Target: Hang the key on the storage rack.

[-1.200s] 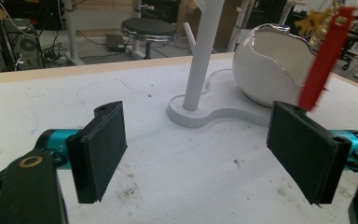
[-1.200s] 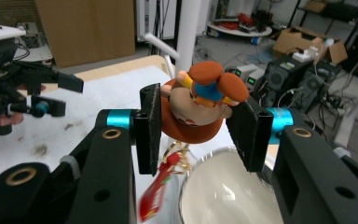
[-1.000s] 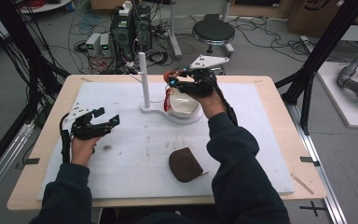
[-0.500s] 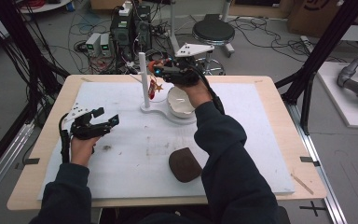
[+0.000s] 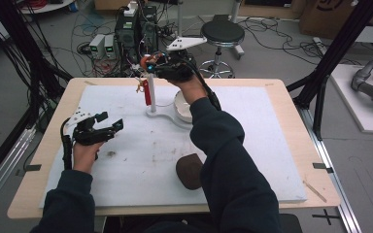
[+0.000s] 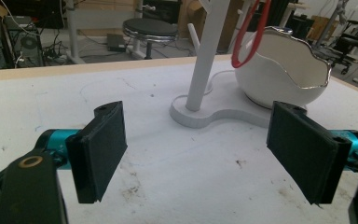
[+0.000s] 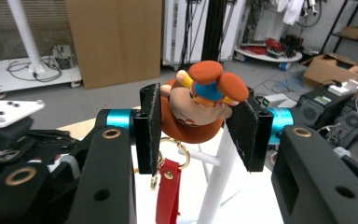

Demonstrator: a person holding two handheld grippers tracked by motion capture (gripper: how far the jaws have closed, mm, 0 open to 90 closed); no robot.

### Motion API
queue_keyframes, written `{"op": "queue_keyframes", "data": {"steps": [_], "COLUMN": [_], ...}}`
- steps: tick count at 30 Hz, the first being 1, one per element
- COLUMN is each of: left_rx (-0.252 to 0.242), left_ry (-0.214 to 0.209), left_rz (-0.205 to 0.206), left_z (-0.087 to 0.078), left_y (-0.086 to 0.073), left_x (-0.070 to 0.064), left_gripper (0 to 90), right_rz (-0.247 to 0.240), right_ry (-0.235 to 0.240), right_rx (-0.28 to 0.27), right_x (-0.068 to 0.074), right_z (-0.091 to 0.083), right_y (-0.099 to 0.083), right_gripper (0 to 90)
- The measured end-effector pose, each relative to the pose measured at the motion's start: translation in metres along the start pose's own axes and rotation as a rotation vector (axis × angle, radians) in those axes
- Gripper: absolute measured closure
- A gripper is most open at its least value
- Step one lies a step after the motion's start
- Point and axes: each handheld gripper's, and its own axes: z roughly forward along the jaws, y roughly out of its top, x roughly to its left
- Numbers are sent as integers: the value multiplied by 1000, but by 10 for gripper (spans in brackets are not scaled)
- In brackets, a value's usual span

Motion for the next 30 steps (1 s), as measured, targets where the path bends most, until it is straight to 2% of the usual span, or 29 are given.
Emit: {"op": "queue_keyframes", "data": {"steps": [3,6,8,13,15,18,19,21,23,24,26,30], "left_rx": [-2,-2,-4,-4,-6,-2,-3,-1,1,1,1,3], "left_ry": [0,1,1,-1,-3,-3,-4,-4,-8,-8,-9,-9], "left_rz": [-4,-5,-5,-6,-5,-6,-7,-5,-5,-2,-2,2], "left_z": [0,0,-1,-2,-1,-1,-1,-1,0,0,0,0], "left_y": [0,0,0,0,0,0,0,-1,-1,-1,-1,-1], "left_x": [0,0,1,2,1,0,0,0,-1,-1,-1,-2], "left_gripper": [197,197,197,197,200,200,200,200,200,200,200,200], "right_rz": [15,11,26,30,35,47,53,60,87,96,98,115], "right_ry": [-45,-67,-72,-93,-102,-104,-118,-125,-140,-157,-165,-207], "right_rx": [21,40,60,100,109,121,119,114,105,90,80,84], "right_x": [-4,-7,-10,-20,-26,-29,-32,-34,-39,-43,-44,-49], "right_z": [9,11,11,2,-6,-12,-20,-25,-39,-54,-61,-94], "right_y": [2,1,-3,-22,-32,-39,-46,-49,-55,-62,-66,-91], "right_gripper": [576,575,575,574,571,572,564,545,523,517,514,403]}}
